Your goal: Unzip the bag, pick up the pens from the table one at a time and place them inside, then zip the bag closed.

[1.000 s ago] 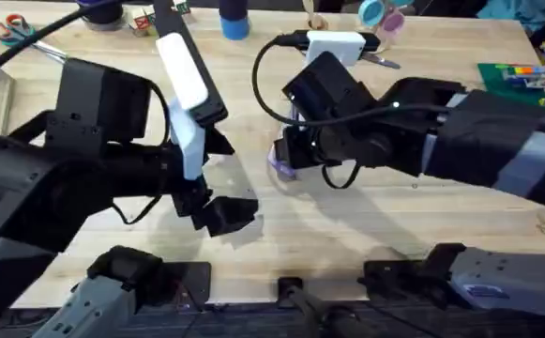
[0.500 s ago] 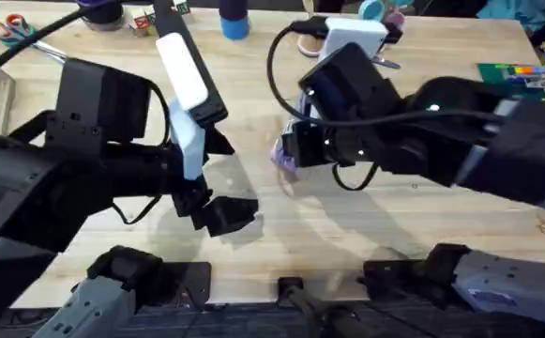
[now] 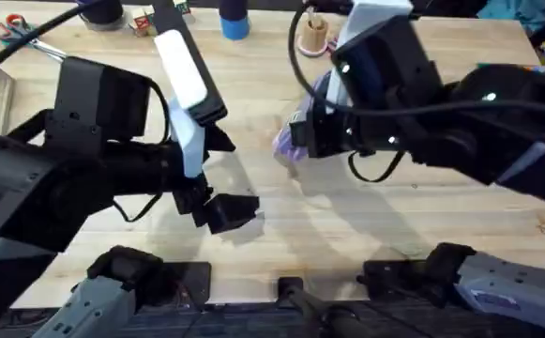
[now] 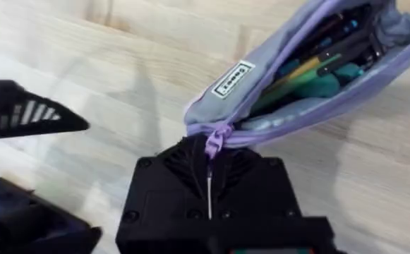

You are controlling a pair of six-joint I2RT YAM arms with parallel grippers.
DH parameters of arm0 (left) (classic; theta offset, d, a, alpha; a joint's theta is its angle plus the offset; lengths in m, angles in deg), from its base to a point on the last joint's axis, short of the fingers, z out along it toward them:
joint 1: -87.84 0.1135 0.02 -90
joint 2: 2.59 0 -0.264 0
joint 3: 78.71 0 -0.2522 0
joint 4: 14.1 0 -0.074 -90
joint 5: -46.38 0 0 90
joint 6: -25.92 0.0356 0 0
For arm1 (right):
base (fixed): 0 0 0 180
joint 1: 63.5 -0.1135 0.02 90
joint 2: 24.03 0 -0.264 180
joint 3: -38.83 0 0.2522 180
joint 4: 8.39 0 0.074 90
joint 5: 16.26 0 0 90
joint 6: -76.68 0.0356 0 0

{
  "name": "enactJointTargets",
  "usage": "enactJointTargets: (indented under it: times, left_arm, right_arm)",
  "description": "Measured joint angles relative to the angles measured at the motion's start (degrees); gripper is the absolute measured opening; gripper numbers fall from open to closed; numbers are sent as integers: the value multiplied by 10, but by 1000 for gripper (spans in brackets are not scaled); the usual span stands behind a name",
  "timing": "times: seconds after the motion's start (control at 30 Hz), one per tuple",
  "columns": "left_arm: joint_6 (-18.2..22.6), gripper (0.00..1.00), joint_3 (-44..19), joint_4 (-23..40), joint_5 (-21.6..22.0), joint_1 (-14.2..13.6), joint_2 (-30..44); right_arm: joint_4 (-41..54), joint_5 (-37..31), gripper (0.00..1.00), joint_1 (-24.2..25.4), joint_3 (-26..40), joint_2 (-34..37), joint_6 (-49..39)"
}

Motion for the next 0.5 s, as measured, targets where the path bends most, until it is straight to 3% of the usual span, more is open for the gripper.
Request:
enactJointTargets:
  times: [0.3,0.5]
  left_arm:
    - [0,993,0,-56,-5,0,0]
    - [0,995,0,-113,-9,0,0]
  right_arm:
    - [-1,101,30,42,34,0,-2]
    - [2,123,30,46,34,0,-2]
